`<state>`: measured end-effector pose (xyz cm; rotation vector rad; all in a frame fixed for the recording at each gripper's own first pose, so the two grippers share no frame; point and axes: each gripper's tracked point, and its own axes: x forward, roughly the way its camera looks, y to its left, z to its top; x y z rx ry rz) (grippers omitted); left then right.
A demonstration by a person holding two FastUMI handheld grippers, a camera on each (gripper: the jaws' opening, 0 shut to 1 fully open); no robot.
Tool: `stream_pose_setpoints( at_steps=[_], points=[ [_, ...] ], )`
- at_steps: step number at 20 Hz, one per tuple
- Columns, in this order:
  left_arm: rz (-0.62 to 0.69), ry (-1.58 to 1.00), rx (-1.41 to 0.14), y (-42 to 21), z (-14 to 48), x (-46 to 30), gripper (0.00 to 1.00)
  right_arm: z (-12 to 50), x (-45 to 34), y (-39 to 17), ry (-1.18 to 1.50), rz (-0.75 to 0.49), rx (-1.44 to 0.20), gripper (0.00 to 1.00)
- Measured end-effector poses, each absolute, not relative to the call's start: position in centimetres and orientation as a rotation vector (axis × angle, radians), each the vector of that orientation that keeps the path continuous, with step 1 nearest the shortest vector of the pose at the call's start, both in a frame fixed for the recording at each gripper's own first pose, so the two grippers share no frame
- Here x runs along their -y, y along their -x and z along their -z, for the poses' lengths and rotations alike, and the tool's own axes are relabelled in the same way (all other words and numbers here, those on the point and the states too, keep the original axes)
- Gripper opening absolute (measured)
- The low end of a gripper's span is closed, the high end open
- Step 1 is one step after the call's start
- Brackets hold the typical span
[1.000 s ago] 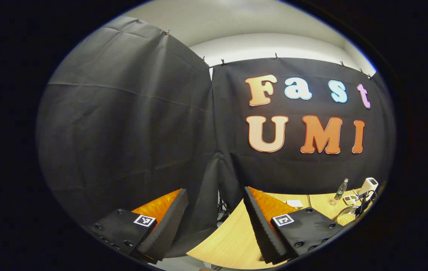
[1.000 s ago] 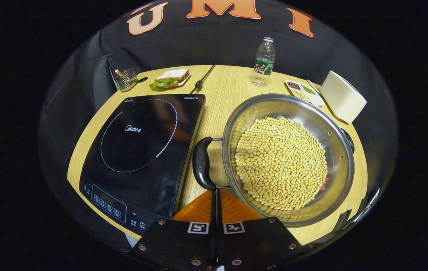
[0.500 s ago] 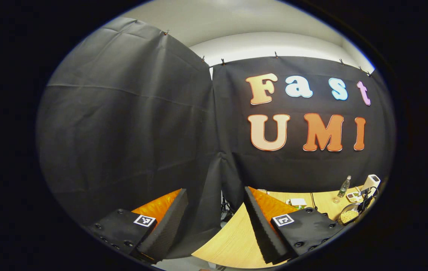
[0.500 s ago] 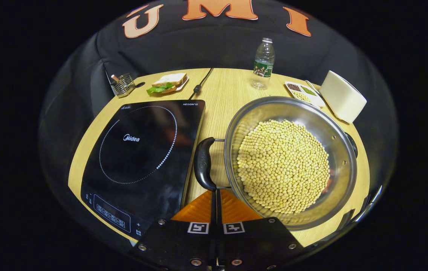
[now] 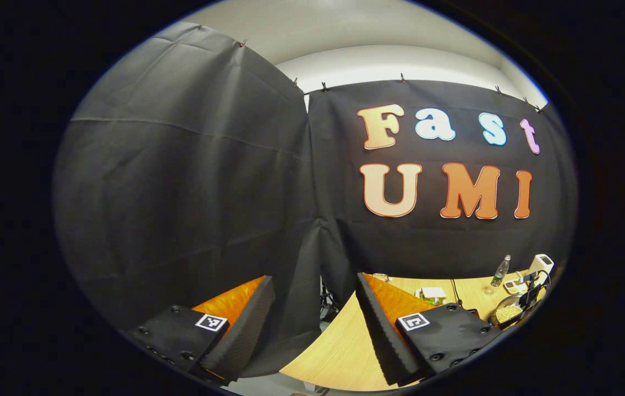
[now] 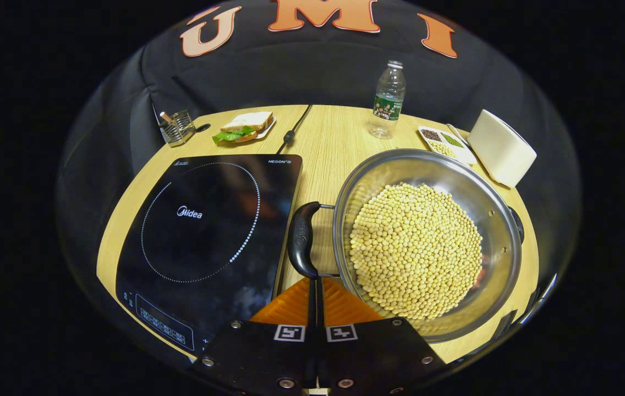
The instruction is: First push the handle of the pot to place it horizontally, then grasp the pot with both hands and set it on the induction cooktop.
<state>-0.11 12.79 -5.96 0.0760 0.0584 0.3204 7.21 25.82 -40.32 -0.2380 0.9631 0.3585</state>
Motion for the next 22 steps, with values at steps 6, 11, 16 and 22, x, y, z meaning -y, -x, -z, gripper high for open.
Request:
stream_pose_setpoints(
  at_steps=[6, 11, 16, 22],
  points=[
    [-0.235, -0.063, -0.062, -1.0, 6.3, -11.7, 0.98, 37.7, -24.4, -6.5, 0.183, -0.337, -0.915, 0.0],
    [-0.122, -0.029, -0.081, -4.2, 8.4, -6.9, 0.98, 33.9, -20.1, -7.2, 0.149, -0.259, -0.804, 0.0],
    [0.015, -0.009, -0.107, -8.2, 11.4, 2.1, 0.97, 31.0, -13.2, -8.4, 0.155, -0.158, -0.726, 0.01],
    [0.143, 0.049, -0.15, -11.3, 15.1, 14.7, 0.97, 29.2, -6.8, -12.1, 0.097, -0.129, -0.686, 0.07]
  ],
)
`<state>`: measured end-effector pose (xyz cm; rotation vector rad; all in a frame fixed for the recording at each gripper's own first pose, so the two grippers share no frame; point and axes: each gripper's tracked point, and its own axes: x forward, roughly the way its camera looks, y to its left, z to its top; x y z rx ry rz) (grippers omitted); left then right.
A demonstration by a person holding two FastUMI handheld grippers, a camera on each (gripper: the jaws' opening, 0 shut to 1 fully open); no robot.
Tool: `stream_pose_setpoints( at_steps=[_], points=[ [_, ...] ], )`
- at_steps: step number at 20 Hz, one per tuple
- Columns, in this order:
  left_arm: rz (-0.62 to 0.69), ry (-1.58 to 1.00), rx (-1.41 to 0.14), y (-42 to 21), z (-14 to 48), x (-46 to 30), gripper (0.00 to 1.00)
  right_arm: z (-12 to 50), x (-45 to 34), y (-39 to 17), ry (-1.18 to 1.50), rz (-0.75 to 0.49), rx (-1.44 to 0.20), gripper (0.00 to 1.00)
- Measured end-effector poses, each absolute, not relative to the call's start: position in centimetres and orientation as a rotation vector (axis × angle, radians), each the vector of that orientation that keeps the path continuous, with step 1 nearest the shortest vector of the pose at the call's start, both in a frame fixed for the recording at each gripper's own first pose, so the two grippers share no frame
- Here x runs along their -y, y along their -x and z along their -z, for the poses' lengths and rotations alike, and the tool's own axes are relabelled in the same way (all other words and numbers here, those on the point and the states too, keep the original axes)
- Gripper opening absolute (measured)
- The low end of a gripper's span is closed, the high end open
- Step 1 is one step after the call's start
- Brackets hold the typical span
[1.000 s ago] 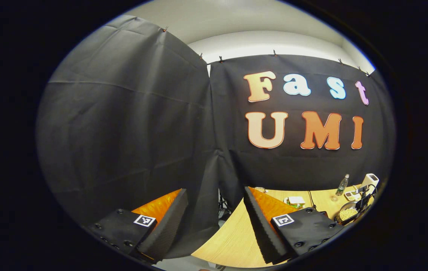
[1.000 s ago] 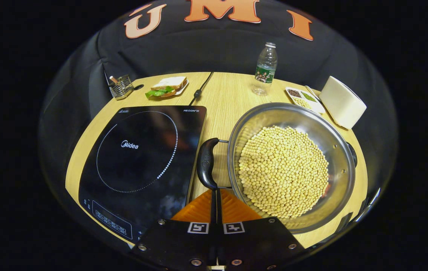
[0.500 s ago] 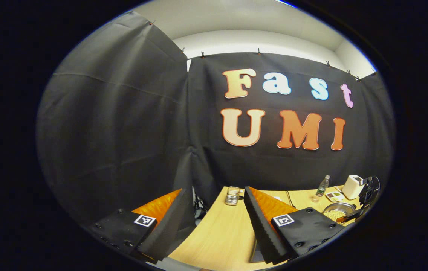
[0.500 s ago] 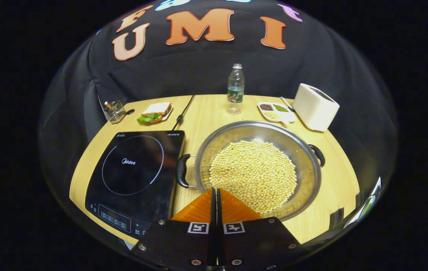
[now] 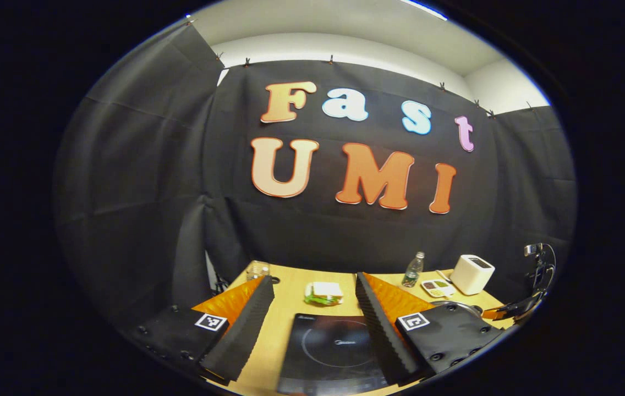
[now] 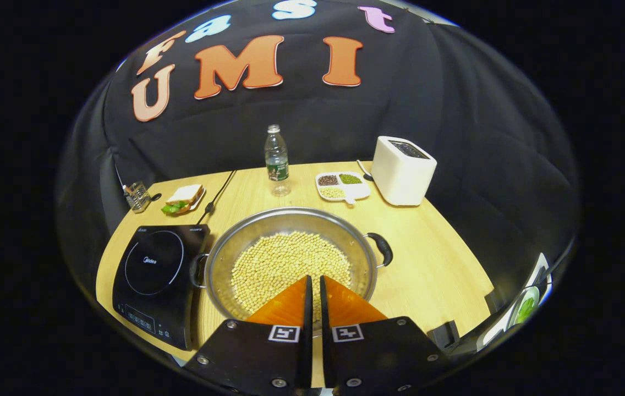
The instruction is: First push the handle of the pot to place it horizontally, then grasp the pot with both hands and set it on the induction cooktop.
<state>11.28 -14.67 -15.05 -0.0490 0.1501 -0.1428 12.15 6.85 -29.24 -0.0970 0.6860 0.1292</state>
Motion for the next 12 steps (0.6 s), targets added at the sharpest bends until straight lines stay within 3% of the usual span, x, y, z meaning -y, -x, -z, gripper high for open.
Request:
stream_pose_setpoints(
  at_steps=[3, 4, 9, 10, 11, 12],
  points=[
    [0.173, 0.088, -0.185, -11.7, 17.2, 20.4, 0.98, 28.8, -4.3, -14.7, 0.136, -0.147, -0.655, 0.18],
    [0.183, 0.098, -0.196, -12.0, 18.0, 22.2, 0.97, 29.0, -3.7, -15.4, 0.153, -0.157, -0.65, 0.3],
    [0.188, 0.017, -0.263, -13.1, 22.6, 28.6, 0.98, 30.7, -1.6, -18.2, 0.159, -0.191, -0.661, 0.65],
    [0.199, 0.013, -0.279, -13.1, 23.7, 29.8, 0.98, 31.0, -1.2, -18.7, 0.151, -0.192, -0.666, 0.77],
    [0.21, 0.018, -0.296, -13.2, 24.8, 30.9, 0.98, 31.4, -0.9, -19.1, 0.143, -0.196, -0.671, 0.78],
    [0.227, 0.028, -0.314, -13.6, 26.0, 32.2, 0.98, 31.7, -0.5, -19.5, 0.137, -0.198, -0.676, 0.88]
  ],
)
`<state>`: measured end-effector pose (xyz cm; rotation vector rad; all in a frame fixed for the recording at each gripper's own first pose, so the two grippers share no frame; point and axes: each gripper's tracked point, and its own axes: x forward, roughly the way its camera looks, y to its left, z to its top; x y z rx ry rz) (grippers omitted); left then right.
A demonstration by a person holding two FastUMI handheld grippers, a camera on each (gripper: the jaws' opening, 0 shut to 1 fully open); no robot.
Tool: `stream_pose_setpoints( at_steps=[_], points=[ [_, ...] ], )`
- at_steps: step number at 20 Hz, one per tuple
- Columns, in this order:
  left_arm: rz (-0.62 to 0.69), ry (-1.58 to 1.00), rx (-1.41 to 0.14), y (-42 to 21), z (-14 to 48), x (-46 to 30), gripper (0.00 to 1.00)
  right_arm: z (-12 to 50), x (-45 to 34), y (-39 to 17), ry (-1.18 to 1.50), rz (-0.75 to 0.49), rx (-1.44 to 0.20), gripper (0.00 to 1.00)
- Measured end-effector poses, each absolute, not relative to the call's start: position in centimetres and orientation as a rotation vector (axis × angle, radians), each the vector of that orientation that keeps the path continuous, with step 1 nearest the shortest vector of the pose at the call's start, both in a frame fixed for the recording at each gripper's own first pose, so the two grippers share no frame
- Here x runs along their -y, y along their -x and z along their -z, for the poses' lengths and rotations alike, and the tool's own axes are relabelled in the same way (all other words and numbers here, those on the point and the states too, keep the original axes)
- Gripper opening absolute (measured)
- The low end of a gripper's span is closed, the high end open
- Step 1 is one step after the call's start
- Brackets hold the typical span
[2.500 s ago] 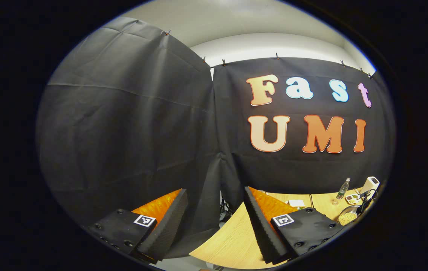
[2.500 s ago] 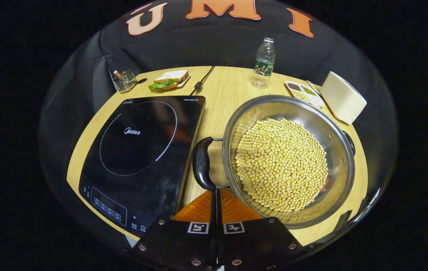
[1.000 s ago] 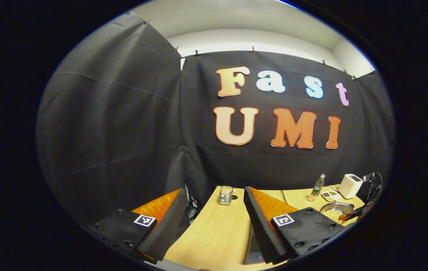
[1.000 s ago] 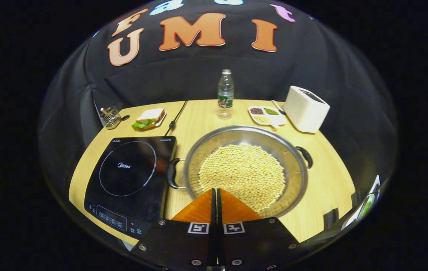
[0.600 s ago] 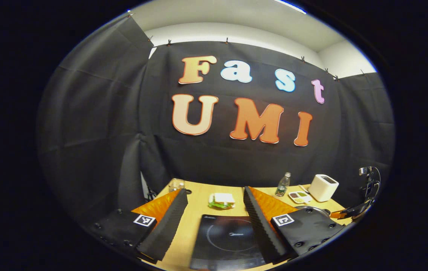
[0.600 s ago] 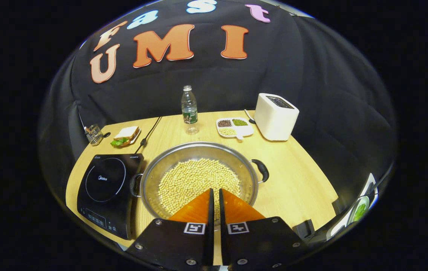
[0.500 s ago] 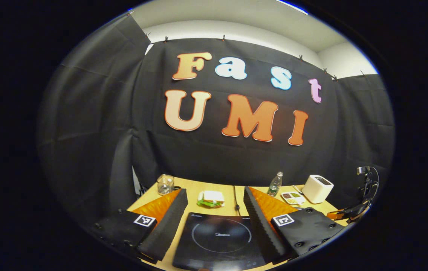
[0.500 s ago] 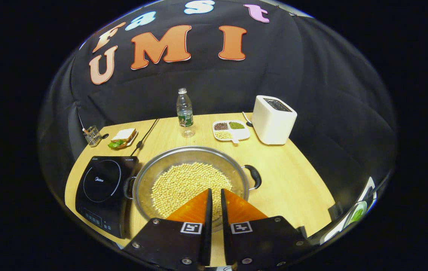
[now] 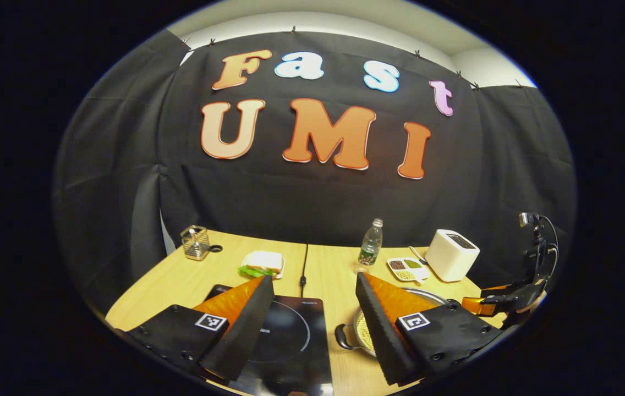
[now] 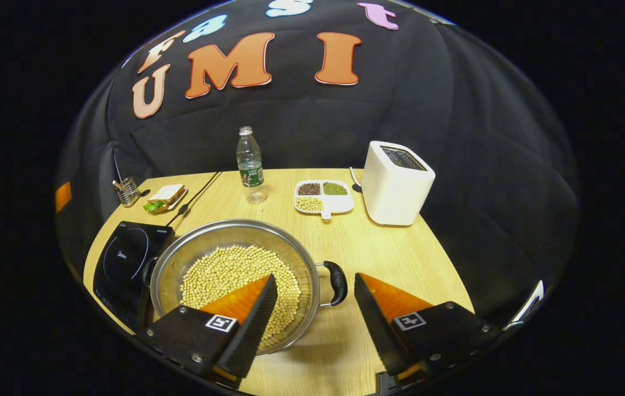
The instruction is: First push the handle of the pot to place it horizontally, then grasp the pot with both hands and set it on the induction cooktop.
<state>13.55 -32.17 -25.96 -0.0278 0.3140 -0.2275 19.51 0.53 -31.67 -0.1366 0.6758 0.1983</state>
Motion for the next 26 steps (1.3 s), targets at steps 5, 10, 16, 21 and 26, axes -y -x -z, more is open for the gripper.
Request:
stream_pose_setpoints(
  at_steps=[5, 10, 16, 21, 26],
  points=[
    [0.255, -0.002, -0.441, -14.0, 33.2, 36.0, 0.98, 33.1, 0.4, -21.1, 0.097, -0.214, -0.707, 0.95],
    [0.255, 0.001, -0.632, -13.6, 40.3, 37.4, 0.98, 35.0, 1.0, -21.8, 0.086, -0.224, -0.749, 0.95],
    [0.239, -0.017, -0.754, -14.0, 44.2, 37.8, 0.99, 37.5, 1.2, -22.0, 0.062, -0.224, -0.817, 0.95],
    [0.226, -0.007, -0.823, -14.1, 46.0, 37.4, 0.99, 39.3, 0.6, -22.1, 0.074, -0.249, -0.863, 0.94],
    [0.272, -0.03, -0.85, -13.9, 46.4, 38.7, 0.98, 41.3, 0.1, -22.0, 0.069, -0.261, -0.927, 0.85]
  ],
)
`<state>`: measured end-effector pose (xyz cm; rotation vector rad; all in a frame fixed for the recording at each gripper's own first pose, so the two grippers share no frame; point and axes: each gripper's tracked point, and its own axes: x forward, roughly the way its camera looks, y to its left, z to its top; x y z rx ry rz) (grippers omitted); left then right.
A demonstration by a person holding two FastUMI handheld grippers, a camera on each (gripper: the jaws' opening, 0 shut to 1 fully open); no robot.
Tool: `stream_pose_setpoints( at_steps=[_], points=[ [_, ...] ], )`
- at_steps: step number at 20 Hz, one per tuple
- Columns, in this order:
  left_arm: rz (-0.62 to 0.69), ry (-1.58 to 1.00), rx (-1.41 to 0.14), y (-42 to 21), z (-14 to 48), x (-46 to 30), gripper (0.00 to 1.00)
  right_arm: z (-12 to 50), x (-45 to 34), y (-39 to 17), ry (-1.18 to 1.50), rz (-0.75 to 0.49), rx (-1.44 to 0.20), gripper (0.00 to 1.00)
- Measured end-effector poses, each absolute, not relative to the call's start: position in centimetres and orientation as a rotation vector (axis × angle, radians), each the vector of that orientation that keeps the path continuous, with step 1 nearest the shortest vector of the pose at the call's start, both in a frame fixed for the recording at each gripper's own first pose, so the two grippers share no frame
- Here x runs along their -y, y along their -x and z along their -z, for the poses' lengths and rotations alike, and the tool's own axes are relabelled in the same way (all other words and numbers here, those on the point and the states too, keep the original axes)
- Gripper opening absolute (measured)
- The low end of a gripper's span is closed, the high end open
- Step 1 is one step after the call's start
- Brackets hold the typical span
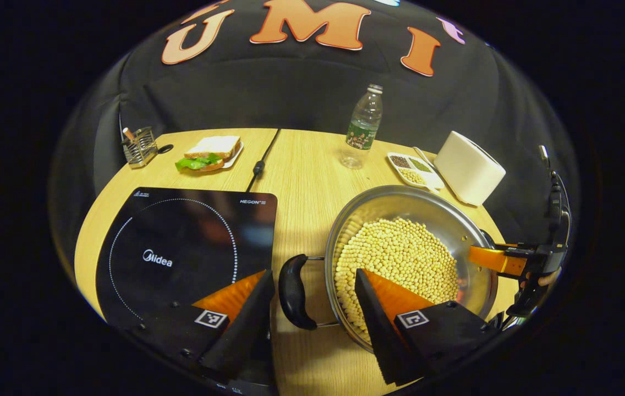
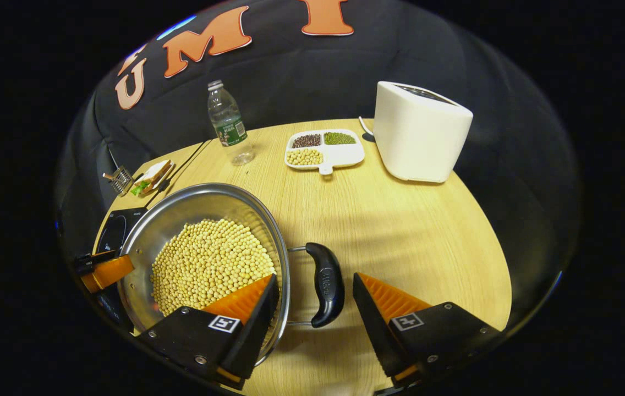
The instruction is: First push the handle of the pot to place it horizontally, then grasp the pot with both hands and set it on the induction cooktop.
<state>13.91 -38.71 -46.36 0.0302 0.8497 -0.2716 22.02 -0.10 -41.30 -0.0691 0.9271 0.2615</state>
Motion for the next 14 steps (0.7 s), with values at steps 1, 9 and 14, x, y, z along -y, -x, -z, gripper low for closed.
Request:
stream_pose_setpoints(
  at_steps=[1, 9, 14],
  points=[
    [0.245, -0.031, -0.872, -13.2, 46.7, 38.7, 0.94, 41.3, -0.2, -21.9, 0.033, -0.267, -0.939, 0.82],
    [0.172, 0.054, -0.963, -13.1, 47.8, 38.5, 0.58, 41.2, 0.5, -21.9, -0.015, -0.242, -0.948, 0.53],
    [0.165, 0.059, -1.002, -12.2, 47.4, 38.5, 0.51, 41.0, -0.1, -21.5, -0.054, -0.229, -0.986, 0.47]
  ],
)
